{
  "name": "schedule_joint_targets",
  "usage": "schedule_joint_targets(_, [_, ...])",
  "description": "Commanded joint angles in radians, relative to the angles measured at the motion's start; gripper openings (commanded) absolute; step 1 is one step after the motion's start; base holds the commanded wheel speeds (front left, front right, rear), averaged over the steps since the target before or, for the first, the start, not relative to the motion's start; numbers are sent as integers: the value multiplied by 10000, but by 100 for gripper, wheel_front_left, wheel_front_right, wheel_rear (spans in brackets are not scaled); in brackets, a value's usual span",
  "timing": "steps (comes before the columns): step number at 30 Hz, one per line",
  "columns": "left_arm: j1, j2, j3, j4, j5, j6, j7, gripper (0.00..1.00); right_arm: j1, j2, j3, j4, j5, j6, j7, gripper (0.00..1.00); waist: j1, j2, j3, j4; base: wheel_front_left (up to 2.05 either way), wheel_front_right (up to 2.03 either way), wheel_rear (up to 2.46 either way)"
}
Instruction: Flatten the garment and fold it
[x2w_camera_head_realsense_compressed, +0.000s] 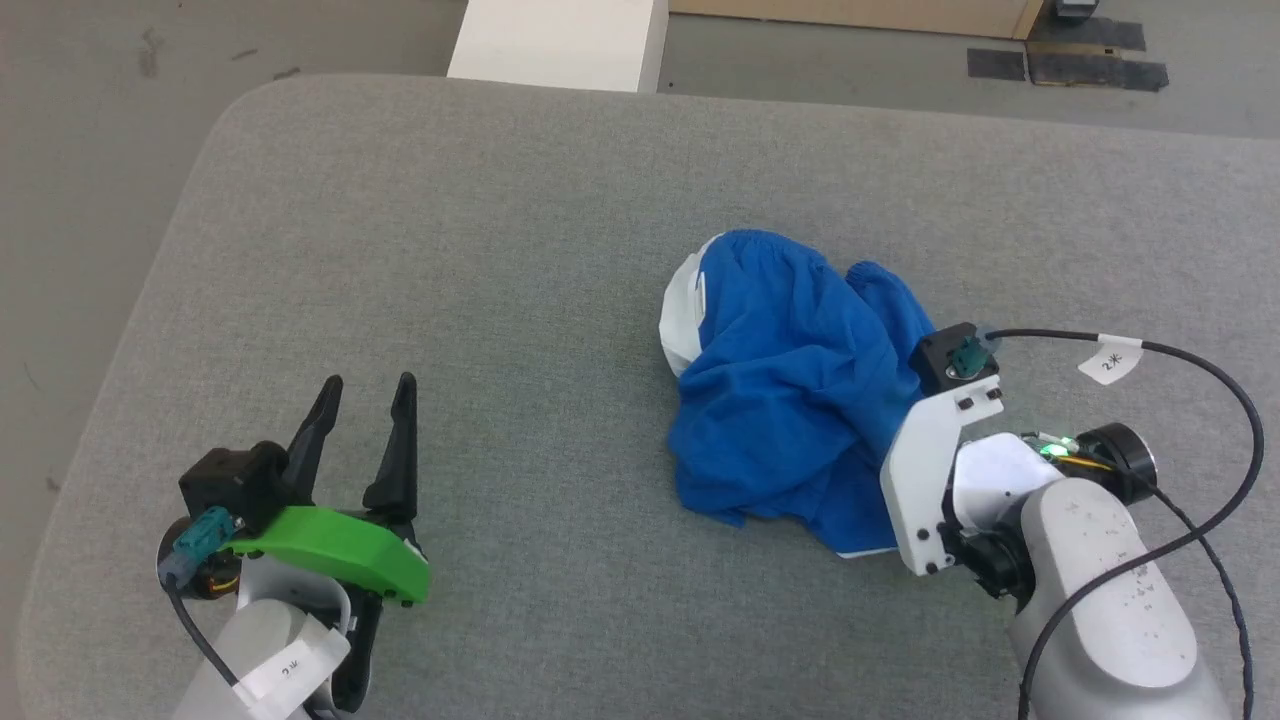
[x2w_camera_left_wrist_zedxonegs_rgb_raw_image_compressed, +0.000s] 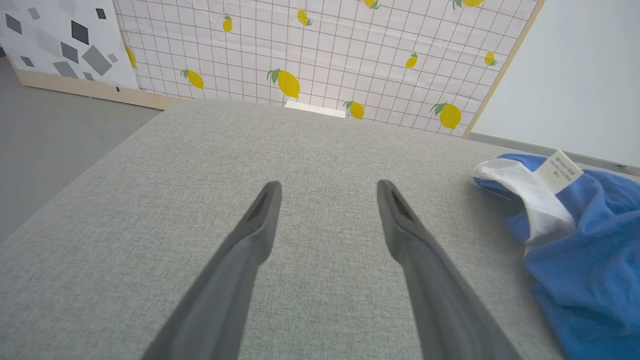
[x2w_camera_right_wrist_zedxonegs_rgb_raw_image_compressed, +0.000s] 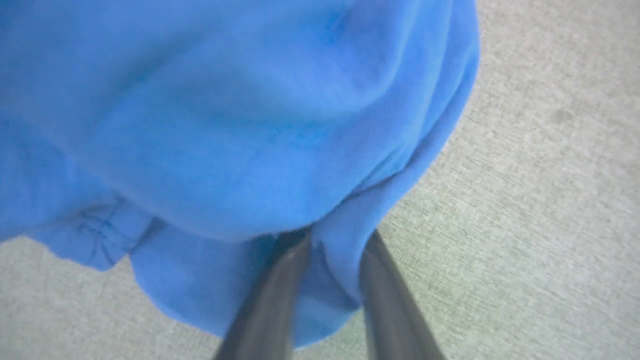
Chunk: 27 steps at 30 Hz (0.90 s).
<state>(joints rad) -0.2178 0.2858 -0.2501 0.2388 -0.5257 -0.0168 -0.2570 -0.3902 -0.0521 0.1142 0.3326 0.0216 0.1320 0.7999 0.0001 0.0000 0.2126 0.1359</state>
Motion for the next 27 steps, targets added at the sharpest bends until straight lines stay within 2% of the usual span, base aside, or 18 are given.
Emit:
schedule_joint_targets(1, [-153, -45, 48, 38, 107, -56, -47, 100, 39, 17, -58, -9, 97, -13, -98, 0, -1, 0, -90, -82, 0, 0, 0])
schedule_joint_targets(8, [-41, -163, 54, 186, 240, -152, -47, 100, -37, 18, -1457, -981, 387, -13, -1052, 0, -1, 0, -584, -362, 0, 0, 0])
schedule_joint_targets(16, [117, -200, -84, 283, 289, -147, -38, 100, 1449, 14, -4091, -1798, 140, -13, -905, 0, -1, 0, -1076, -568, 0, 0, 0])
schedule_joint_targets(22, [270, -158, -133, 281, 257, -103, 4, 100, 2786, 16, -4530, -1757, 761, -13, -521, 0, -1, 0, -1287, -725, 0, 0, 0])
schedule_joint_targets(23, [300, -155, -146, 285, 244, -102, 19, 100, 2845, 16, -4527, -1779, 941, -13, -721, 19, -1, 0, -1319, -763, 0, 0, 0])
schedule_joint_targets(24, [328, -156, -159, 293, 233, -99, 33, 100, 2882, 16, -4486, -1786, 1087, -13, -895, 100, -1, 0, -1360, -793, 0, 0, 0])
schedule_joint_targets(27, [390, -169, -216, 319, 206, -94, 72, 100, 2863, 17, -4371, -2005, 1776, -13, -1879, 100, -1, 0, -1497, -842, 0, 0, 0])
